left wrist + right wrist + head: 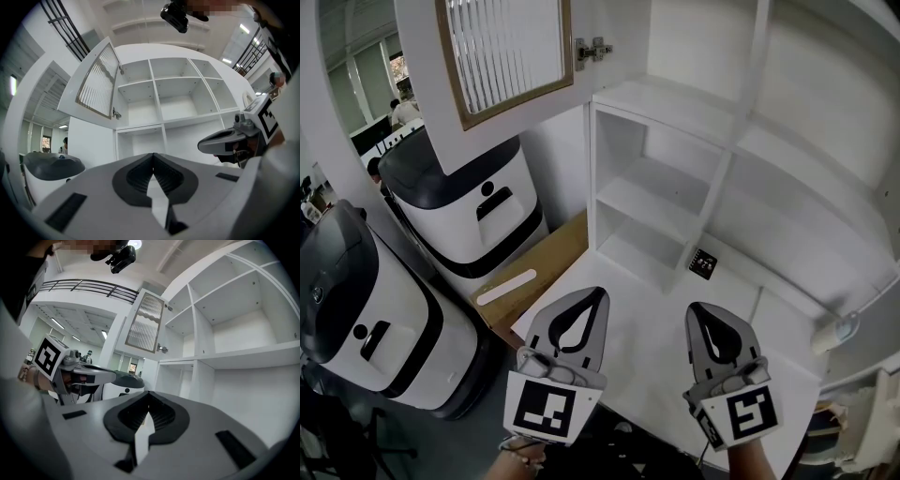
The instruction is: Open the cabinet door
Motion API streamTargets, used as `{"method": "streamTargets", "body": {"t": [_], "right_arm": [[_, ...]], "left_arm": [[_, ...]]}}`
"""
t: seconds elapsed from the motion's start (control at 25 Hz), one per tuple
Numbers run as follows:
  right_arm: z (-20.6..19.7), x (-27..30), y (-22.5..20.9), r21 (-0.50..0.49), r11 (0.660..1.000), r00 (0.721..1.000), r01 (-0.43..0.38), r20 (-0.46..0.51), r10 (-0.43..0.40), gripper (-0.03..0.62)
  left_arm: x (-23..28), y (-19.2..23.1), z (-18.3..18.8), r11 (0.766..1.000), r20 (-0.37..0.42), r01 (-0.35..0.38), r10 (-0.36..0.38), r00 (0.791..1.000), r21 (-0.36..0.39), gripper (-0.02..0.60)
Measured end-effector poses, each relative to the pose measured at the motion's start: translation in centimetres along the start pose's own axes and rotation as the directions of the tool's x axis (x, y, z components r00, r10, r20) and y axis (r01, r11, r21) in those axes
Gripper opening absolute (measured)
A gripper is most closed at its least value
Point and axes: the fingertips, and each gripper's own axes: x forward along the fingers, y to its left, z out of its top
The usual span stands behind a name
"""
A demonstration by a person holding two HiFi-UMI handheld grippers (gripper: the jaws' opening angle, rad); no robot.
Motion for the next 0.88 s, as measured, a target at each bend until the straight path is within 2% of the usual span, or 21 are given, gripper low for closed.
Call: {"method": "streamTargets", "body": {"t": [0.88], "right_arm": [[-1.7, -0.4, 0.3, -0.011, 1.000, 0.999, 0.013, -0.041, -0.014, 0.000]], "left_arm": [[0.0, -0.8, -1.8, 1.000, -0.046, 0.019, -0.018, 0.999, 0.015, 0.002]]}}
